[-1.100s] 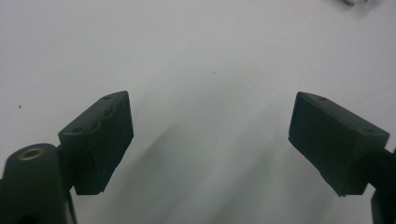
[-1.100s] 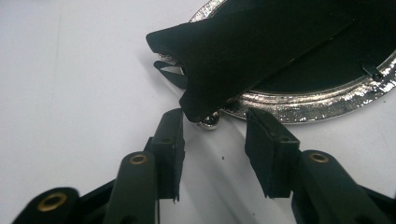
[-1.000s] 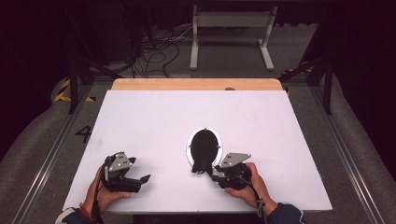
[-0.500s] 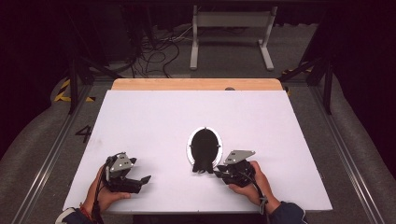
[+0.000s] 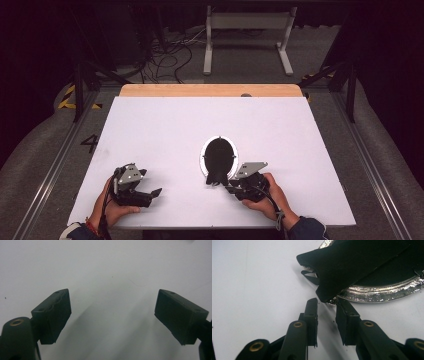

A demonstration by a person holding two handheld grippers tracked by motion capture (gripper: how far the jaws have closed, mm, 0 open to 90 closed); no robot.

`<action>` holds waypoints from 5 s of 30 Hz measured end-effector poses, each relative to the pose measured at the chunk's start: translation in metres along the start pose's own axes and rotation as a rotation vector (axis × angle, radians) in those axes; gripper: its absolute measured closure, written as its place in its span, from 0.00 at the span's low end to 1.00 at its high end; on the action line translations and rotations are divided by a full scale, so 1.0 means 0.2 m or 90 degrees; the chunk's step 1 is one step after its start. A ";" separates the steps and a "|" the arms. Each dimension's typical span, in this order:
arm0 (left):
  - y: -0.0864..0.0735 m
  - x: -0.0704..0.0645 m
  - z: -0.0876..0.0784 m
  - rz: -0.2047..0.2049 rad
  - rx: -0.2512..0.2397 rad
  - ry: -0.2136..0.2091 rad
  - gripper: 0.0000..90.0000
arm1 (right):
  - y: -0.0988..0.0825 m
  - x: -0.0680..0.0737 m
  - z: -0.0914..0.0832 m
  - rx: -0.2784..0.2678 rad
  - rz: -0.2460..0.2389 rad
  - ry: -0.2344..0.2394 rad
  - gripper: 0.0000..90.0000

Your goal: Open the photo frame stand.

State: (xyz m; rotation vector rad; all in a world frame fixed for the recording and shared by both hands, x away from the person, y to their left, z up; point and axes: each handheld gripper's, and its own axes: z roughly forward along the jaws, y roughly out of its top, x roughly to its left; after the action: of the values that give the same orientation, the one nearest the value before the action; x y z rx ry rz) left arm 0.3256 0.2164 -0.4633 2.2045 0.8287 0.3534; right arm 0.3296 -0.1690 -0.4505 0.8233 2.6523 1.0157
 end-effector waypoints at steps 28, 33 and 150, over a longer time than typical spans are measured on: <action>0.01 -0.02 0.02 0.013 0.018 0.002 0.16 | -0.02 -0.09 0.03 -0.060 0.125 0.091 0.70; 0.01 -0.02 0.02 0.020 0.019 0.006 0.16 | -0.02 -0.10 0.04 -0.071 0.137 0.106 0.65; 0.54 0.08 0.55 -0.076 -0.046 -0.270 0.53 | 0.07 -0.34 0.13 -0.200 0.260 0.249 0.75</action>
State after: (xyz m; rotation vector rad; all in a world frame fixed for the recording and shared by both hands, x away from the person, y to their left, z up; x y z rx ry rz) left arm 0.4396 0.1109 -0.4605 2.0471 0.6946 -0.1396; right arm 0.4007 -0.1834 -0.4614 1.2242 2.5577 1.8059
